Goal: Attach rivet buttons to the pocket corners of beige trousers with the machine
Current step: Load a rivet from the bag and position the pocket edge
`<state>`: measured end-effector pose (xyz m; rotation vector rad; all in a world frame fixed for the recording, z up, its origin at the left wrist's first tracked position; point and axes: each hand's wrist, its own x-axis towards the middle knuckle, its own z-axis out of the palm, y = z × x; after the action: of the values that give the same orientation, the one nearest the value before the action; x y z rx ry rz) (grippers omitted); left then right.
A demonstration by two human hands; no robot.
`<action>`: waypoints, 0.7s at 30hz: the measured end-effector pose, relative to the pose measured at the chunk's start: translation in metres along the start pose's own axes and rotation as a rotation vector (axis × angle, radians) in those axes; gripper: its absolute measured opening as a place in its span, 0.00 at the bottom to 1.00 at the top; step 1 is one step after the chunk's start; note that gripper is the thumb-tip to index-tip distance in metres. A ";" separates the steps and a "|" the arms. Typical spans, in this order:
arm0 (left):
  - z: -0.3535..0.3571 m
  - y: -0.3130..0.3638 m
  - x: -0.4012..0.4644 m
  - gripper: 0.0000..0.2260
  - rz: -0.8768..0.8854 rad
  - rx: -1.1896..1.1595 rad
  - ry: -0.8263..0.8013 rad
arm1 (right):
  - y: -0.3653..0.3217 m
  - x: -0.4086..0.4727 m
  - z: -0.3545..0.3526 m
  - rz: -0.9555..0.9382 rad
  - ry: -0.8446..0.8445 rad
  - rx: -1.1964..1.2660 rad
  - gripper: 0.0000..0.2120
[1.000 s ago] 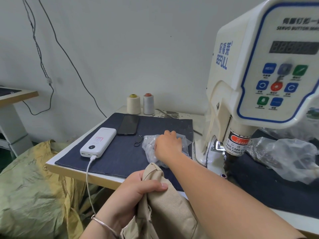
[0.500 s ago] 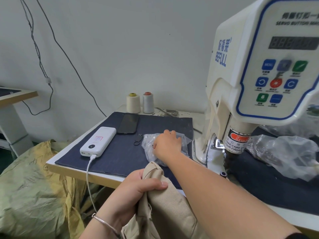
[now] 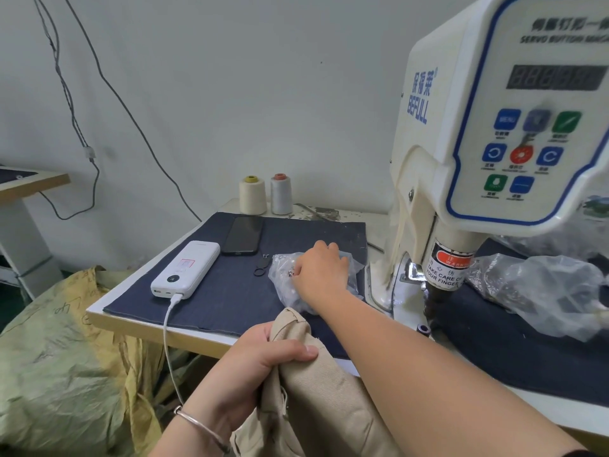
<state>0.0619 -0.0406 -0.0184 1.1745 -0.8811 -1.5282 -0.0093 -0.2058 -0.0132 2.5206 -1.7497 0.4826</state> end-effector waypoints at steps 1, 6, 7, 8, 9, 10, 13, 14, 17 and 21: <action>0.001 0.000 -0.001 0.15 0.004 0.005 0.004 | 0.001 -0.001 -0.004 -0.006 0.034 -0.005 0.11; 0.005 0.000 -0.007 0.11 0.007 0.017 0.010 | 0.003 -0.019 -0.036 0.004 0.190 0.208 0.10; 0.007 0.000 -0.009 0.10 0.004 0.023 0.009 | 0.003 -0.026 -0.045 0.025 0.190 0.334 0.09; 0.009 -0.001 -0.011 0.09 0.000 0.029 0.008 | 0.004 -0.034 -0.053 0.043 0.185 0.458 0.08; 0.011 -0.001 -0.013 0.09 -0.002 0.033 0.011 | 0.004 -0.044 -0.062 0.048 0.185 0.556 0.07; 0.013 -0.003 -0.016 0.09 -0.003 0.038 0.017 | 0.004 -0.056 -0.071 0.046 0.187 0.634 0.06; 0.021 -0.005 -0.023 0.11 -0.002 0.044 0.018 | 0.011 -0.098 -0.091 0.045 0.152 0.915 0.05; 0.024 -0.007 -0.026 0.12 -0.003 0.040 0.014 | 0.015 -0.113 -0.097 0.049 0.124 0.999 0.05; 0.033 -0.012 -0.030 0.22 -0.009 0.024 0.003 | 0.032 -0.155 -0.108 0.070 0.025 1.165 0.04; 0.051 -0.015 -0.035 0.14 -0.002 0.039 -0.032 | 0.067 -0.199 -0.116 0.080 -0.010 1.252 0.05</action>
<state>0.0104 -0.0040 -0.0099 1.1824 -0.9345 -1.5413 -0.1611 -0.0259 0.0333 3.0173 -1.8445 2.1104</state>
